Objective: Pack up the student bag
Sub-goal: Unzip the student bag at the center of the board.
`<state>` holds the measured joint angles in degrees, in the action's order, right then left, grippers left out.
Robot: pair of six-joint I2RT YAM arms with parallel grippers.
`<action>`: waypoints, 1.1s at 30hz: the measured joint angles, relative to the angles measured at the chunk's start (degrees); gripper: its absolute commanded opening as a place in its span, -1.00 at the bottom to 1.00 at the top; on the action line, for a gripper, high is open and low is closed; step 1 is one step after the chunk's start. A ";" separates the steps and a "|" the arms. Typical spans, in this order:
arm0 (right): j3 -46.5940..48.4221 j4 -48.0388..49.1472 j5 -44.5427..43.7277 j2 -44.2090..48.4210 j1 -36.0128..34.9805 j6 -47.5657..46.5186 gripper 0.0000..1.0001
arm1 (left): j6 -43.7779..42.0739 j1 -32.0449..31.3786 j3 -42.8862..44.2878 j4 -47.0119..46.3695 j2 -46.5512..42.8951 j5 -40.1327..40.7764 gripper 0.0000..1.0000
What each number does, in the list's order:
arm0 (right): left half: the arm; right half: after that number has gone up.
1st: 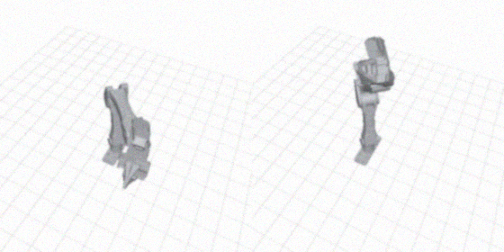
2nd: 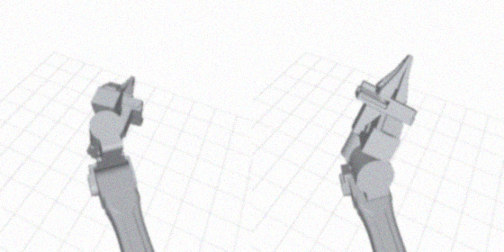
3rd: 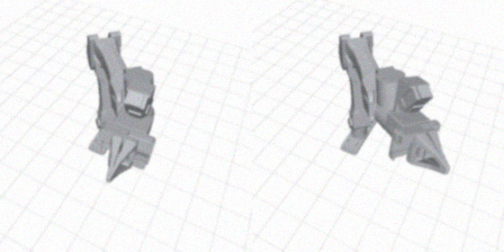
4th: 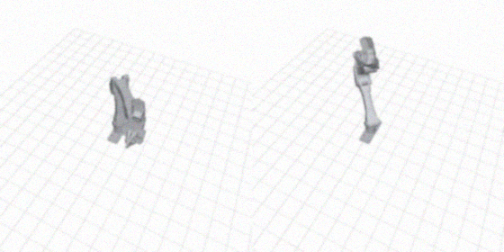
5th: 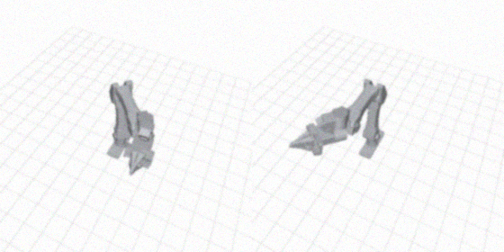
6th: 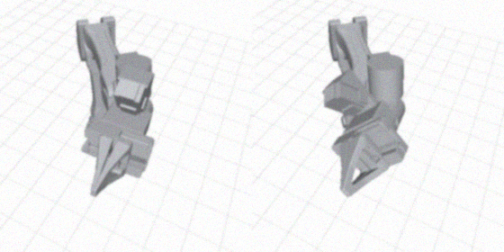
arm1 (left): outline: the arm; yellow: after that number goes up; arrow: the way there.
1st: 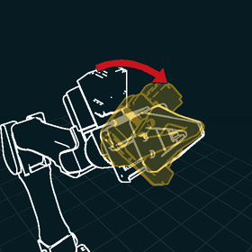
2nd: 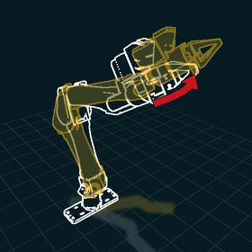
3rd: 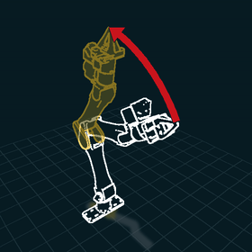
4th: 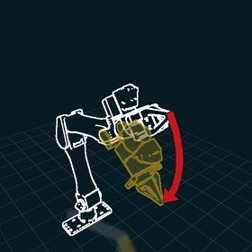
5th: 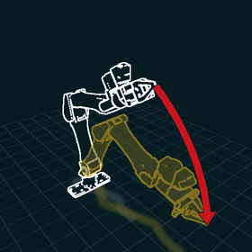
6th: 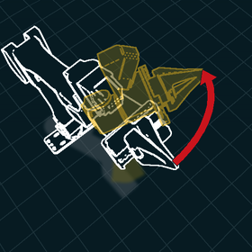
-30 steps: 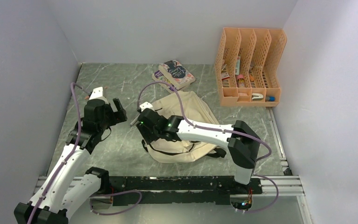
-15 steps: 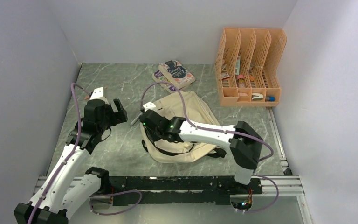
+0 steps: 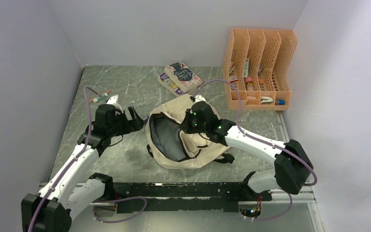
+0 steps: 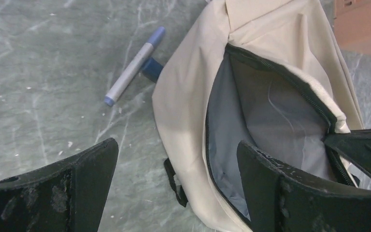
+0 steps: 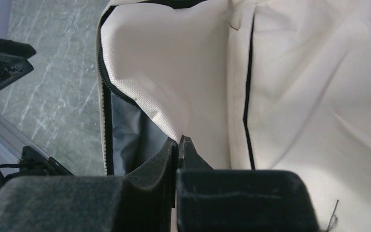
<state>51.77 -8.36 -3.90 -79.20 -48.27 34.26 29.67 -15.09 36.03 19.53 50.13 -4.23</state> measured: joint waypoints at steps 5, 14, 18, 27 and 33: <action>-2.80 1.88 4.13 2.38 4.09 1.66 -1.00 | 1.03 -0.72 -0.63 -3.15 3.76 -2.93 0.93; -4.66 2.32 7.13 5.68 10.67 2.01 -1.00 | 1.49 -8.98 -0.68 -6.91 10.75 -0.79 0.91; -5.38 2.29 7.69 6.95 12.48 1.97 -1.00 | 1.62 -13.75 -0.66 -7.13 15.58 3.30 0.76; -8.28 1.46 8.17 9.84 17.99 1.97 -1.00 | 2.27 -16.70 0.66 -6.03 21.86 9.84 -0.07; -11.76 0.83 6.88 9.92 23.30 1.97 -0.80 | 2.05 -16.94 0.87 -5.99 21.77 10.21 -0.18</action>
<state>40.01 -7.53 2.98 -69.28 -24.97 36.23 31.73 -32.03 36.91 13.54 71.90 5.98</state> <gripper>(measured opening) 0.019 0.419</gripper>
